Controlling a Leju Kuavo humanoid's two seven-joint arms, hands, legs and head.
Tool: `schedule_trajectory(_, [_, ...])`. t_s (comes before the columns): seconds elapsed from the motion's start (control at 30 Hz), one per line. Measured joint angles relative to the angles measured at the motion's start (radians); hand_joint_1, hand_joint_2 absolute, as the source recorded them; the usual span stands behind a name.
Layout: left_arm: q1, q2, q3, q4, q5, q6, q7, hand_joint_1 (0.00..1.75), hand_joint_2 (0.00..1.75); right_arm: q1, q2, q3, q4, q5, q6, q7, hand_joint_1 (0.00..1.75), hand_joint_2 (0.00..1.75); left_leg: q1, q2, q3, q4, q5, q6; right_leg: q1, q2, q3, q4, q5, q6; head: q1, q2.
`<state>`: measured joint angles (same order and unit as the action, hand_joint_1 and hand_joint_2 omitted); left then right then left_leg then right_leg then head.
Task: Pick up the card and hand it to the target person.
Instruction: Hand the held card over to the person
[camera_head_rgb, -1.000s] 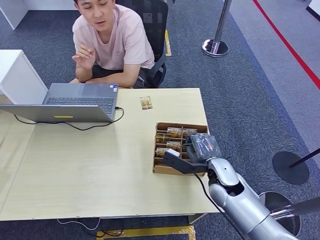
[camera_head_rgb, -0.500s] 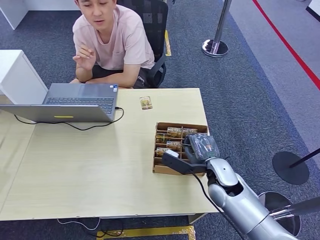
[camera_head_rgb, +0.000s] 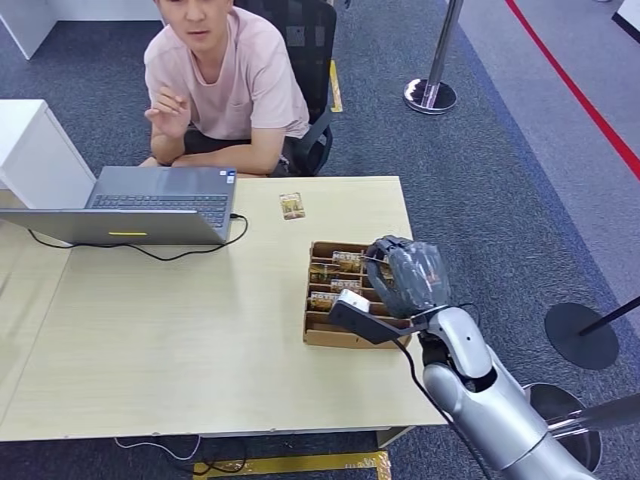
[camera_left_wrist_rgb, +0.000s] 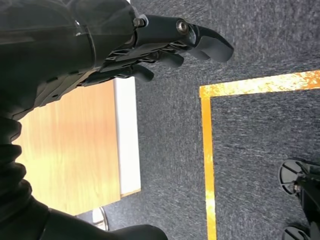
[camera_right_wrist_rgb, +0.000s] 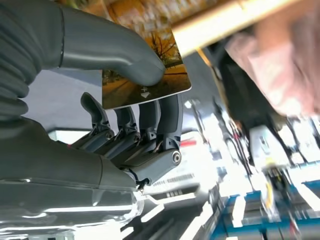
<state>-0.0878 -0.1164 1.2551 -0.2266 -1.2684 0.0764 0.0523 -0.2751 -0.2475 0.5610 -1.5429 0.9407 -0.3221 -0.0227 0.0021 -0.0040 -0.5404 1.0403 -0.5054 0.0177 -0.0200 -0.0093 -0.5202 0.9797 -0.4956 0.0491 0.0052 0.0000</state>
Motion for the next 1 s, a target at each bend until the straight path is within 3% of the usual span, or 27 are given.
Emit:
schedule_trajectory(0.33, [-0.001,0.0,0.0,0.0,-0.001,0.0,0.01,0.0,1.75,0.015,0.043,-0.036,-0.054,0.022,-0.196,-0.164,1.38,1.75,0.0,0.0,0.0,0.0,0.0,0.0,0.0,0.0,0.0,0.0,0.0,0.0,0.0,0.0])
schedule_trajectory(0.53, [-0.004,0.0,0.0,0.0,-0.017,-0.004,0.01,0.0,1.75,-0.046,0.12,-0.032,0.093,0.091,-0.355,-0.258,1.38,1.75,0.0,0.0,0.0,0.0,0.001,-0.001,0.0,0.0,0.0,0.0,0.0,0.0,0.0,0.0])
schedule_trajectory(0.77, [-0.006,0.0,-0.002,0.0,-0.042,-0.008,0.009,0.0,1.75,-0.128,0.27,-0.146,0.315,0.291,-0.368,-0.359,1.38,1.75,0.0,0.0,0.0,0.0,0.002,-0.001,0.0,0.0,0.0,0.001,0.001,0.0,0.0,0.0])
schedule_trajectory(1.0, [-0.007,0.001,-0.009,0.0,-0.044,-0.014,0.015,0.0,1.75,-0.237,0.367,-0.275,0.538,0.413,-0.37,-0.33,1.38,1.75,0.0,0.0,0.0,0.0,0.003,0.0,0.0,0.0,0.0,0.001,0.002,0.0,0.0,0.0])
